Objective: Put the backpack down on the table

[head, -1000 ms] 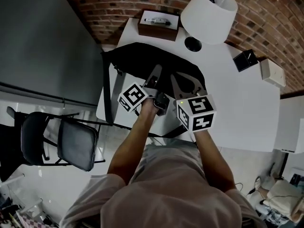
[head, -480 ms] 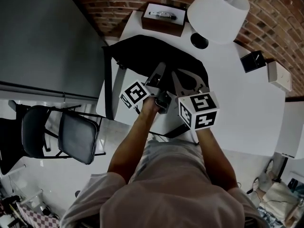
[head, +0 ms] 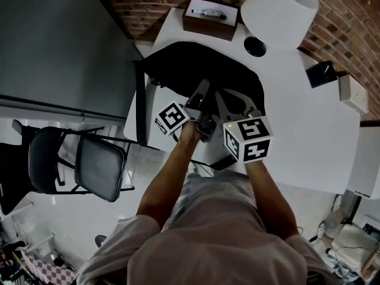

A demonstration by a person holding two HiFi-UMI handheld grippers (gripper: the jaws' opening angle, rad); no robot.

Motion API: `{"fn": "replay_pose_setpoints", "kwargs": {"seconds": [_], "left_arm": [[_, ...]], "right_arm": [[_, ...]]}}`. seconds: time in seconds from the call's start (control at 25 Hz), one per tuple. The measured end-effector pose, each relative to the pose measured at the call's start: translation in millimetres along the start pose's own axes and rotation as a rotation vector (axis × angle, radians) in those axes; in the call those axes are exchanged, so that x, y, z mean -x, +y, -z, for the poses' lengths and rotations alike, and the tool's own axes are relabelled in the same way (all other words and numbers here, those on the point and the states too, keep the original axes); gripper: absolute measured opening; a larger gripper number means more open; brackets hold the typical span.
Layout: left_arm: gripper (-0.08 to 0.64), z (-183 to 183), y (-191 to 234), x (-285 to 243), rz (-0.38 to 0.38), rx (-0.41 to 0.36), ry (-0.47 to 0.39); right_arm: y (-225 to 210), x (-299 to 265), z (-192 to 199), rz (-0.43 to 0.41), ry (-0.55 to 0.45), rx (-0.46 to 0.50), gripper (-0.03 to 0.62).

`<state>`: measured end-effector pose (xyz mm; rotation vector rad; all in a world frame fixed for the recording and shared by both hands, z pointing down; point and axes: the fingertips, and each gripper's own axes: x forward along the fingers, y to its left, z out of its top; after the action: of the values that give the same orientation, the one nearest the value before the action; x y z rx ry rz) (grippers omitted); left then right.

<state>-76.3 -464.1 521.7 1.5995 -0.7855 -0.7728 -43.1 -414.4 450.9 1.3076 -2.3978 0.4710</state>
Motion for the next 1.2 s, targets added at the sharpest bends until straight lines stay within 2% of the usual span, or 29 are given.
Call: {"fn": "replay_pose_setpoints", "kwargs": {"seconds": [0.16, 0.36, 0.72, 1.2], "left_arm": [[0.11, 1, 2, 5, 0.043, 0.045, -0.016], [0.123, 1, 14, 12, 0.019, 0.071, -0.017], [0.178, 5, 21, 23, 0.053, 0.125, -0.024], [0.178, 22, 25, 50, 0.025, 0.116, 0.072]], "right_arm": [[6, 0, 6, -0.002, 0.001, -0.003, 0.002], [13, 1, 9, 0.004, 0.004, -0.006, 0.002], [24, 7, 19, 0.022, 0.015, -0.012, 0.002], [42, 16, 25, 0.049, 0.002, -0.035, 0.002]]}}
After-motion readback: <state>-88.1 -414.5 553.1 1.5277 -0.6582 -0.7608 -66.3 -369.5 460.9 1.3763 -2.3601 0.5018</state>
